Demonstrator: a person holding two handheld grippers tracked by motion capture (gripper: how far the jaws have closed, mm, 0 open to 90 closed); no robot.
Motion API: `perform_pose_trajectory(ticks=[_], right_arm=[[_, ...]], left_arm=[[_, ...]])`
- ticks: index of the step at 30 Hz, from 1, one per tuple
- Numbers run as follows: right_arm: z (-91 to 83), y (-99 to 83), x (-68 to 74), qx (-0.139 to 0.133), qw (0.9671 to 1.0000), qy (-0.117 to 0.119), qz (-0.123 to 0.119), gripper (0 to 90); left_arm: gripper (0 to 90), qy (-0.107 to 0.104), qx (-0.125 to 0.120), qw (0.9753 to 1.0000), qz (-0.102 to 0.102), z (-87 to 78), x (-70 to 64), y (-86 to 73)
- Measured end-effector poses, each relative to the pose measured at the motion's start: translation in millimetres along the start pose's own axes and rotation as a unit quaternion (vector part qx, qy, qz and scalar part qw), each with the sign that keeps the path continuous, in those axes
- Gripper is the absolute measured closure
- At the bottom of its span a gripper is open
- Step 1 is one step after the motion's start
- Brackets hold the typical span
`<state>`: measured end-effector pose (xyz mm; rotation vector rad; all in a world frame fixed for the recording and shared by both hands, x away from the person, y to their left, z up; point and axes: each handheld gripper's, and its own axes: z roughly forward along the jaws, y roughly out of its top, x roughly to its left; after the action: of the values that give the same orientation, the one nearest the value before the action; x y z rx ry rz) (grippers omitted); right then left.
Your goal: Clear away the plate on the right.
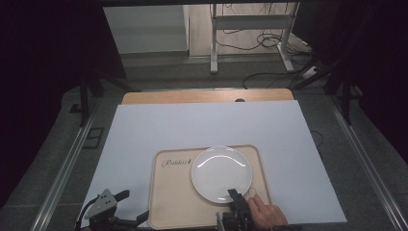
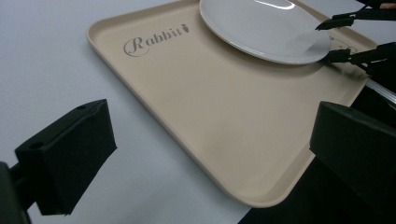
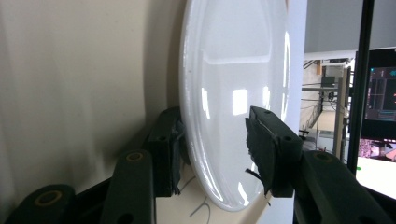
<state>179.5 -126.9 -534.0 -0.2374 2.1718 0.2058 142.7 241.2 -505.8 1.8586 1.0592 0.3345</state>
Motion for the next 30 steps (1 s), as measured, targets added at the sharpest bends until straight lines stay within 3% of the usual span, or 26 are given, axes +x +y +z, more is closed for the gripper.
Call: perform_pose_trajectory(ticks=[16, 17, 20, 22, 24, 30], right_arm=[[-11.2, -2.4, -2.0, -0.001, 1.0000, -0.004, 0.006, 50.8], [-8.8, -4.1, -2.2, -0.025, 0.9996, 0.012, 0.011, 50.6], [-13.0, -3.8, -2.4, -0.012, 0.9999, 0.007, 0.007, 50.2], [-12.9, -4.6, -2.9, -0.026, 0.9995, 0.012, 0.011, 49.9], [-17.0, -4.0, -3.0, -0.014, 0.9998, -0.010, 0.008, 49.9], [-22.0, -6.4, -9.1, -0.014, 0.9995, -0.021, 0.020, 49.4]], left_arm=[[0.0, 0.000, 0.000, 1.0000, -0.001, 0.1, 0.0, 0.0], [0.0, 0.000, 0.000, 1.0000, -0.001, 0.1, 0.0, 0.0], [0.0, 0.000, 0.000, 1.0000, -0.001, 0.1, 0.0, 0.0], [0.0, 0.000, 0.000, 1.0000, -0.002, 0.0, 0.1, 0.0], [0.0, 0.000, 0.000, 1.0000, -0.001, 0.0, 0.0, 0.0], [0.0, 0.001, -0.001, 1.0000, -0.002, 0.0, 0.1, 0.0]])
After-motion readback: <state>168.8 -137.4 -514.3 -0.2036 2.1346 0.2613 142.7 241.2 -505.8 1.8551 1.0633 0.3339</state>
